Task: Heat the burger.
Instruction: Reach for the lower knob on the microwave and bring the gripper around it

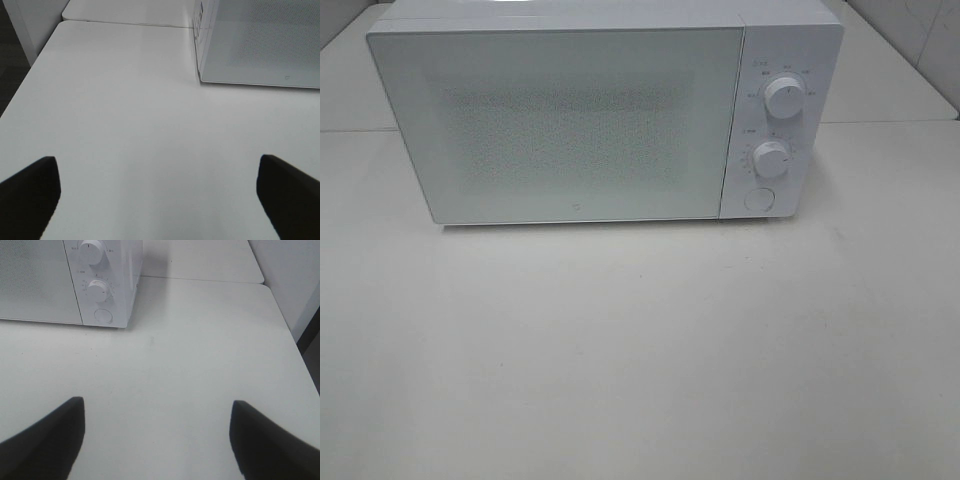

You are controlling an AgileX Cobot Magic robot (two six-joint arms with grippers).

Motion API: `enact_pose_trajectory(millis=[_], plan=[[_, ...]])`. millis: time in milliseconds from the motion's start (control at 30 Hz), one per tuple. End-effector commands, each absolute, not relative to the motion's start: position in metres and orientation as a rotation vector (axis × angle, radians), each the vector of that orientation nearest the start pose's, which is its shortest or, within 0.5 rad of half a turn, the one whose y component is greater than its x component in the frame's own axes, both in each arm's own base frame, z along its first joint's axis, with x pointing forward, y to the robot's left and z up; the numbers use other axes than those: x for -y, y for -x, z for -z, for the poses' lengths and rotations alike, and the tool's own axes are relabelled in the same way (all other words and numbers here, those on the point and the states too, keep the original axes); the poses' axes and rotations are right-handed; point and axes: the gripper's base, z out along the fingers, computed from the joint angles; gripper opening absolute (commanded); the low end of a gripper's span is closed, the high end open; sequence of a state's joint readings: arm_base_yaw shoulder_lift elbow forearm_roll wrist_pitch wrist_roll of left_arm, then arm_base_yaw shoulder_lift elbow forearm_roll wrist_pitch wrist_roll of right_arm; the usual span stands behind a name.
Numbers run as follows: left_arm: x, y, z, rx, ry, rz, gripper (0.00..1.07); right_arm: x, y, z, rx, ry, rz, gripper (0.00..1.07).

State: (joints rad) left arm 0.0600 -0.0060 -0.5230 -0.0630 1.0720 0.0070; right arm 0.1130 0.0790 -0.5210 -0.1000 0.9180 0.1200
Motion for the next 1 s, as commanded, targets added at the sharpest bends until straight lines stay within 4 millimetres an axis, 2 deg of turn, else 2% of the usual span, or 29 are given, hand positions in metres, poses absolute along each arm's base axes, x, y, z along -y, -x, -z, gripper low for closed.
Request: enact_pose_trajectory(millis=[33,100,167,200,267,300,333,367,400,567,1000], plan=[[0.006,0.010,-0.283,-2.005,0.051,0.034,1.00,0.006,-0.020,-0.301,-1.932,0.000,-0.023,0.77],[0.006,0.010,-0.283,-2.005,0.051,0.034,1.00,0.004,-0.033,-0.305,-1.936,0.008,-0.024,0.77],[0.006,0.010,-0.283,-2.005,0.051,0.034,1.00,0.003,-0.038,-0.306,-1.940,0.011,-0.024,0.77],[0.006,0.010,-0.283,-2.005,0.051,0.034,1.00,0.002,-0.049,-0.307,-1.948,0.017,-0.025,0.77],[0.006,0.010,-0.283,-2.005,0.051,0.034,1.00,0.001,-0.054,-0.306,-1.954,0.020,-0.025,0.77],[0.006,0.010,-0.283,-2.005,0.051,0.034,1.00,-0.001,-0.064,-0.306,-1.947,0.027,-0.028,0.76],[0.006,0.010,-0.283,-2.005,0.051,0.034,1.00,-0.001,-0.064,-0.306,-1.947,0.027,-0.028,0.76],[0.006,0.010,-0.283,-2.005,0.051,0.034,1.00,-0.002,-0.074,-0.302,-1.943,0.034,-0.031,0.76],[0.006,0.010,-0.283,-2.005,0.051,0.034,1.00,-0.002,-0.074,-0.302,-1.943,0.034,-0.031,0.76],[0.006,0.010,-0.283,-2.005,0.051,0.034,1.00,-0.007,-0.100,-0.294,-1.882,0.051,-0.055,0.76],[0.006,0.010,-0.283,-2.005,0.051,0.034,1.00,-0.017,-0.144,-0.269,-1.749,0.088,-0.102,0.76]])
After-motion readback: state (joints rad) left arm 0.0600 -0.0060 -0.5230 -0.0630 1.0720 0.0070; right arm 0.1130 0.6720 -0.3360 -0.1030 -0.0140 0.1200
